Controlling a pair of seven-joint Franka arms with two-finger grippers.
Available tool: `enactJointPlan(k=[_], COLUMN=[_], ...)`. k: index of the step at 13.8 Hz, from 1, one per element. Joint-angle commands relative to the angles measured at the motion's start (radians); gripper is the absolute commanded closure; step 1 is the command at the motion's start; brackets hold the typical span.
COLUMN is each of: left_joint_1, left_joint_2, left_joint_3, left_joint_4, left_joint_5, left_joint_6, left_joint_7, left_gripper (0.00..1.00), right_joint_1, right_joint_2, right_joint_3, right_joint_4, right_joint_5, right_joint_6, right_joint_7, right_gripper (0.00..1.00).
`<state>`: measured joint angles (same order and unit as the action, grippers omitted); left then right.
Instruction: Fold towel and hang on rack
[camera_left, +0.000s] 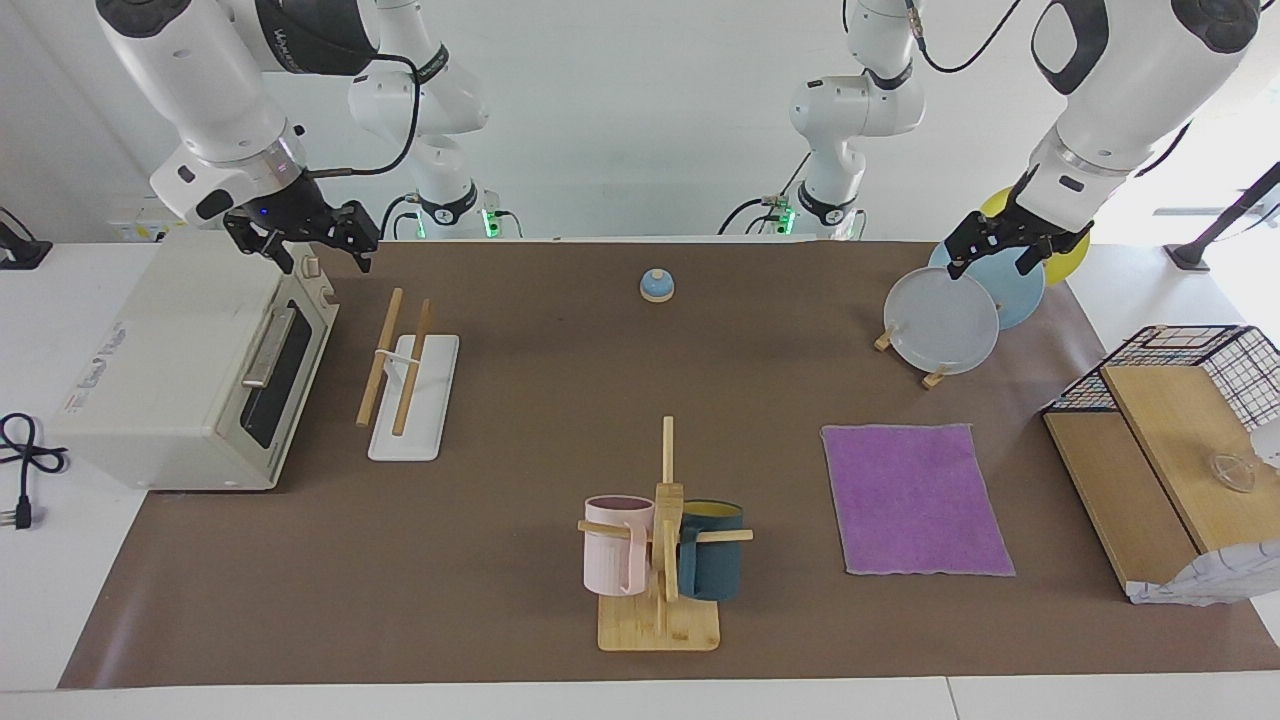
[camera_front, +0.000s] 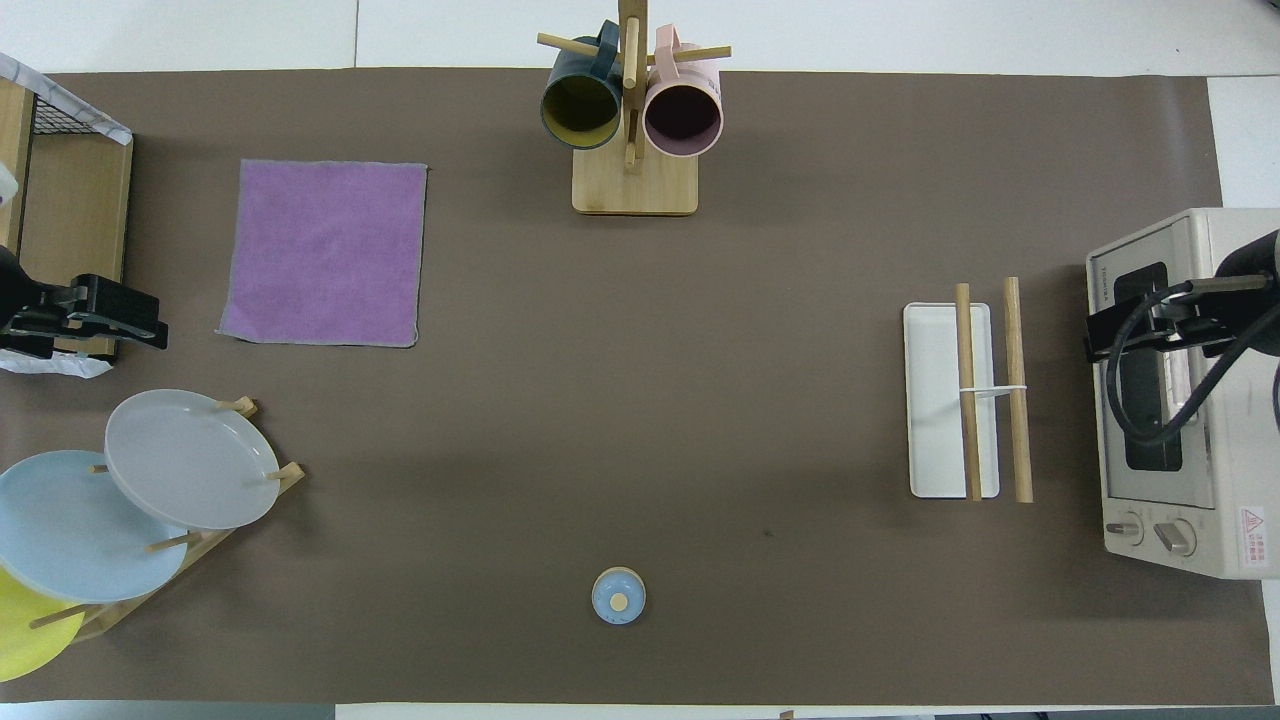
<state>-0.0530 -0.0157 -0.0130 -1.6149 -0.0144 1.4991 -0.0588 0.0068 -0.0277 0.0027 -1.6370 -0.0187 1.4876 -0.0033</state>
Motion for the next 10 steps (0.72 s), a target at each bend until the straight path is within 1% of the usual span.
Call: enactJointPlan(k=[1,5,7,10], left_joint_1=[0.018,0.016,0.027,0.028], left_joint_2=[-0.003,-0.007,-0.026,-0.03], left_joint_3=[-0.013,-0.009,-0.009,-0.004], left_joint_4=[0.004,0.0,-0.032,-0.072], left_joint_5=[-0.004,-0.002,-0.004,-0.004], left_joint_6=[0.01,0.039,0.064,0.125], left_joint_7=[0.016,0.007,0.007,0.002], left_gripper=[0.0,0.0,0.0,0.0], right_joint_1=[-0.008,-0.008,-0.008,-0.008], right_joint_2=[-0.012,-0.012,-0.012,-0.014], right_joint_3=[0.002,0.002,0.002,0.0], right_joint_4=[-0.001,-0.001,-0.001,-0.004], right_joint_5=[0.022,0.022,0.023,0.023], right_joint_6=[-0.017,-0.018,-0.017,-0.012], right_joint_7=[-0.017,-0.017,-0.017,-0.015], right_gripper=[0.0,0.0,0.0,0.0])
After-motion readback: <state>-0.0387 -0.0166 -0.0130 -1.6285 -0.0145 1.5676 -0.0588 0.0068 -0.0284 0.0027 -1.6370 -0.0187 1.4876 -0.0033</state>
